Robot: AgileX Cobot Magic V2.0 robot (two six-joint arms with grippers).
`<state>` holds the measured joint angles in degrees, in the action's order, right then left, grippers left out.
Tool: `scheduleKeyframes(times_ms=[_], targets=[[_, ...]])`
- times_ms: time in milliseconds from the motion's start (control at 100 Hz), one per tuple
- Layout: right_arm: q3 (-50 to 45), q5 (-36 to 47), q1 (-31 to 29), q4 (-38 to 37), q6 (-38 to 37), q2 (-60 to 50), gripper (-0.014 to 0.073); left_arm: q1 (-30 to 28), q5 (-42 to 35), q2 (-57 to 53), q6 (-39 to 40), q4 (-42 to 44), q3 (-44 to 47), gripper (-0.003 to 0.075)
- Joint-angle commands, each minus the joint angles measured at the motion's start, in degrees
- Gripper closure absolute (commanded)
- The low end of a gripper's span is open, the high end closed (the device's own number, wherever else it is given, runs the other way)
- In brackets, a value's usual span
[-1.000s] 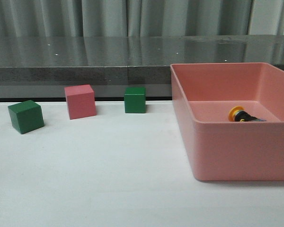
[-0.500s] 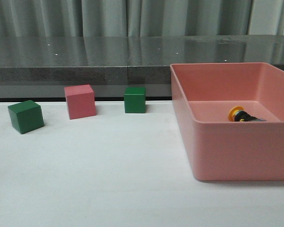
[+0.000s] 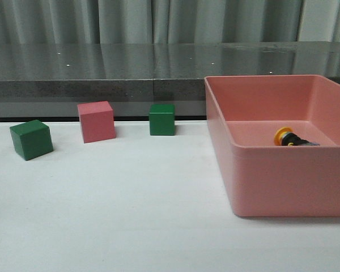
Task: Place and stand button with both arms
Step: 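Lower the right gripper into the pink bin and grasp the yellow button, then lift the button out of the bin and carry it toward the cubes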
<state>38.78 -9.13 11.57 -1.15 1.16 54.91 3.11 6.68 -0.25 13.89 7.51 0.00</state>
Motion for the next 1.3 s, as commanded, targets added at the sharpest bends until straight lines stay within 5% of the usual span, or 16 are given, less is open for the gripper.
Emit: scheduleKeyframes(times_ms=[0, 200, 290, 710, 1290], targets=[[5.4, 2.8, 1.7, -2.2, 0.1, 4.5, 0.0547, 0.1, -4.5, -1.7, 0.5, -0.5, 2.6, 0.0740], [12.3, -0.2, 1.9, -6.4, 0.1, 13.9, 0.0197, 0.1, -4.5, -1.7, 0.5, -0.5, 2.6, 0.0740], [14.5, -0.3, 1.9, -8.0, 0.1, 18.3, 0.0120, 0.1, -4.5, -1.7, 0.5, -0.5, 2.6, 0.0740], [24.6, -11.1, 1.9, -9.1, 0.1, 36.5, 0.0120, 0.1, -4.5, -1.7, 0.5, -0.5, 2.6, 0.0740], [25.7, -11.0, 0.2, -12.5, 0.1, 46.0, 0.0120, 0.1, -4.5, -1.7, 0.5, -0.5, 2.6, 0.0740]])
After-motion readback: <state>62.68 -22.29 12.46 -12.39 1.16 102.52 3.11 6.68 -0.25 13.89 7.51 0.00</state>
